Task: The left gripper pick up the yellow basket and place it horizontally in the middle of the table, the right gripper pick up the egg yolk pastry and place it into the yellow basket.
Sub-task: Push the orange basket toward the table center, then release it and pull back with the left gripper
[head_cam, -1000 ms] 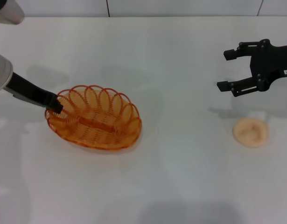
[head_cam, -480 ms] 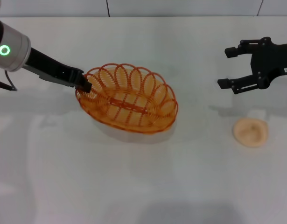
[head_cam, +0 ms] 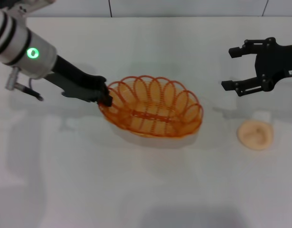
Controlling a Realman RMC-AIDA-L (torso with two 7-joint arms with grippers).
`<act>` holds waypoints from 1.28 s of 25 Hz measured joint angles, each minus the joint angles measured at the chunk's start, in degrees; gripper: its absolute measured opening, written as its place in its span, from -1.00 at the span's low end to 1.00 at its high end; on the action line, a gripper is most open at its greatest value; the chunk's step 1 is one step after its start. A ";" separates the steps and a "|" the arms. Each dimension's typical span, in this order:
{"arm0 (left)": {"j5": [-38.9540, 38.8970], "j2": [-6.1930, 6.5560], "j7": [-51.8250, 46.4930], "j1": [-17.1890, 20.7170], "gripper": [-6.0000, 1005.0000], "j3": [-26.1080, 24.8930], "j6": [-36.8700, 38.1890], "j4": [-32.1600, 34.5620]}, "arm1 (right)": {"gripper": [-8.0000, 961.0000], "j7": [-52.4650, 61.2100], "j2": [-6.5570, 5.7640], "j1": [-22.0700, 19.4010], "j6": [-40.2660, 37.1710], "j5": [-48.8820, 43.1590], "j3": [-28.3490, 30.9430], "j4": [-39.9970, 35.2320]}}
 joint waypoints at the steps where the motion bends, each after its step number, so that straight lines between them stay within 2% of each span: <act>1: 0.03 -0.26 -0.73 -0.38 -0.84 0.00 -0.46 -0.67 | 0.63 -0.22 0.01 -0.08 0.00 -0.01 0.00 -0.01; 5: -0.54 -1.35 -4.13 -1.18 -0.83 0.01 -2.30 -1.68 | 0.62 -1.47 0.06 -0.66 0.00 -0.03 0.00 -0.01; 20: -2.11 -1.48 -7.21 -2.21 -0.84 1.24 -7.72 -7.89 | 0.60 -3.07 0.42 -1.01 0.15 -0.07 0.00 -0.03; 32: -4.50 -1.29 -6.20 -3.39 -0.81 1.30 -7.44 -10.77 | 0.59 -2.97 0.59 -1.01 0.31 -0.11 0.00 -0.02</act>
